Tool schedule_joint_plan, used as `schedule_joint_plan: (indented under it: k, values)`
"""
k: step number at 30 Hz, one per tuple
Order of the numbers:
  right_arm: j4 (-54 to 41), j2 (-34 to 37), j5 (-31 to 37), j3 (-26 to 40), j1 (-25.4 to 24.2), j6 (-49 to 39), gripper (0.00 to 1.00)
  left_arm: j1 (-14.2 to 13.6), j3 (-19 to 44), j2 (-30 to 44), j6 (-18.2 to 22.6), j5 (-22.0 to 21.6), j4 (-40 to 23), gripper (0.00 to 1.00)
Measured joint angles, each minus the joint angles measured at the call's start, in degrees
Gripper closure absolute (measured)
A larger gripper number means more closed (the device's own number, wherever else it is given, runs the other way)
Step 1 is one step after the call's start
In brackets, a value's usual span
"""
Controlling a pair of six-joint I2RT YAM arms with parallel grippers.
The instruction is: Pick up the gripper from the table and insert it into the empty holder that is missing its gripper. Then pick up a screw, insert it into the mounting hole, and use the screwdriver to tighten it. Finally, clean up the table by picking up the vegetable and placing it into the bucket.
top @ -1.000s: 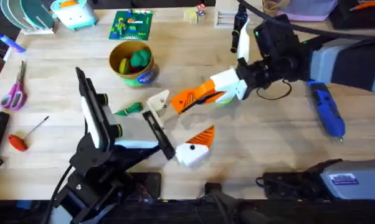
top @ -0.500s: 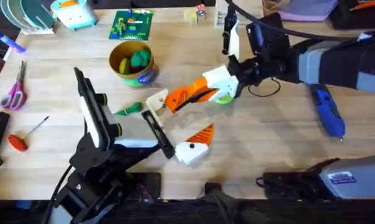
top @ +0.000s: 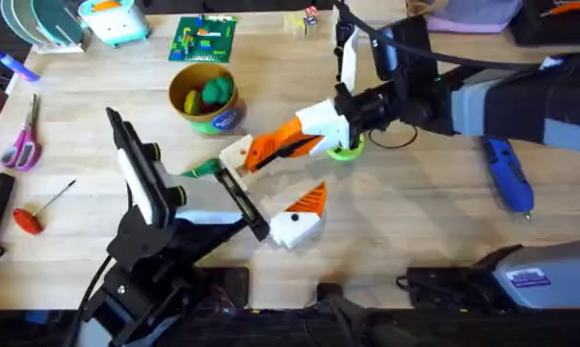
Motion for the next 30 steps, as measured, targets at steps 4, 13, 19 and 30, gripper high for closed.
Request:
schedule_joint_plan:
  k: [4, 13, 19, 30]
  values:
    - [3.0, 0.0, 1.9, 0.0, 1.1, 3.1, 0.992, 0.0, 0.0, 0.0, 0.0, -0.4, 0.0, 0.007]
    - [5.5, 0.0, 5.6, 0.0, 3.1, 5.9, 0.992, 0.1, 0.0, 0.0, -0.6, -1.4, -0.1, 0.008]
    - [8.1, 0.0, 8.6, 0.0, 5.2, 6.4, 0.992, 0.5, 0.0, 0.0, -0.7, -3.0, -0.2, 0.008]
    - [8.4, -0.1, 10.4, 0.0, 5.5, 6.5, 0.993, 0.5, 0.0, 0.0, -1.3, -2.1, -0.2, 0.008]
